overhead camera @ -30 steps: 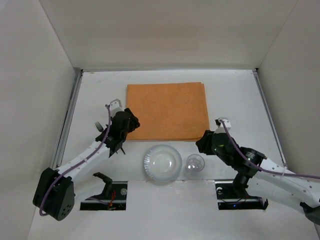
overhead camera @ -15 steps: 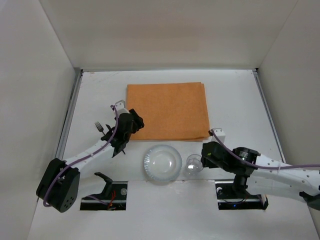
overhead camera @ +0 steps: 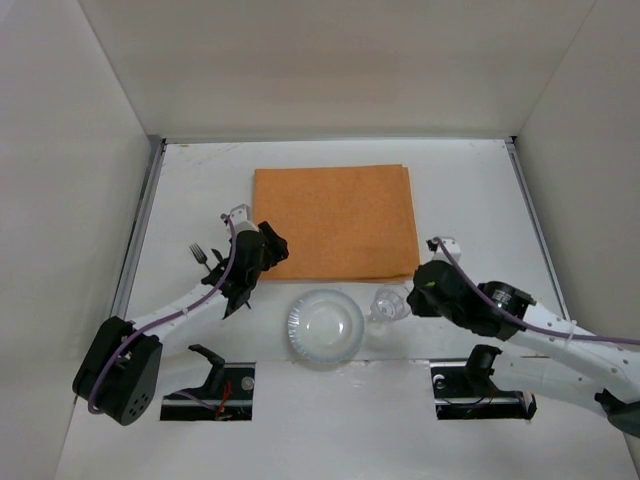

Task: Set the dinner table for one person

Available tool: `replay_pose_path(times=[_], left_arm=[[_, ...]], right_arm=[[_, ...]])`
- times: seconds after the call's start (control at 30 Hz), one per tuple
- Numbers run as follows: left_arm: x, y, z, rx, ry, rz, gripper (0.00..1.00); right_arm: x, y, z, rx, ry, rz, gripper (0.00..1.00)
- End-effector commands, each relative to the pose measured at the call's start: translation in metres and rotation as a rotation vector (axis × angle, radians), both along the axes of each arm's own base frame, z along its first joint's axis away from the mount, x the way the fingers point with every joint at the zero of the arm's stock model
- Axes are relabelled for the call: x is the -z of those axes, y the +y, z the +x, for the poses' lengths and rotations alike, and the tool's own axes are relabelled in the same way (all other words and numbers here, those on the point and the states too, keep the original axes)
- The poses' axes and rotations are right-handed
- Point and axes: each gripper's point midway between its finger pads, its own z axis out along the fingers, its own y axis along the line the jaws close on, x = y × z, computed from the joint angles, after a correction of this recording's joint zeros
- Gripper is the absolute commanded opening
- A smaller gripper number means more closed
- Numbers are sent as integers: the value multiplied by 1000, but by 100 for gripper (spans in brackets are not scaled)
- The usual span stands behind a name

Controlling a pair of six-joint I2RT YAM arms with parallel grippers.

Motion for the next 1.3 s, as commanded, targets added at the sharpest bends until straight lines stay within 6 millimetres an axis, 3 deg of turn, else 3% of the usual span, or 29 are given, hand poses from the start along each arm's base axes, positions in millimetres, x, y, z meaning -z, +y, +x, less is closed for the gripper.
replay_pose_path(times=[0.0, 0.1, 0.2, 0.4, 0.57, 0.67, 0.77, 0.87, 1.27], left_arm=[[-13, -5, 5, 9, -53, -61, 49], [-9, -5, 5, 12, -38, -75, 49], [-7, -4, 3, 12, -41, -82, 49], [-2, 5, 5, -18, -47, -87, 49], [3, 7, 6, -28, -40, -93, 49], [3, 3, 6, -17, -40, -93, 49], [6, 4, 7, -17, -26, -95, 49], [2, 3, 6, -8, -36, -114, 49], [1, 3, 7, -3, -29, -137, 49]], right_arm=[[-73, 17, 38, 7, -178, 125, 10], [-103, 25, 85, 24, -287, 119, 10], [-115, 26, 151, 77, -347, 121, 10], [-107, 11, 276, 203, -362, 114, 9], [-90, -12, 348, 277, -339, 50, 9], [-81, -27, 374, 324, -328, 41, 9], [-58, -38, 392, 349, -279, 22, 9], [-40, -39, 397, 350, -246, 6, 9], [-5, -36, 414, 348, -186, -44, 11]])
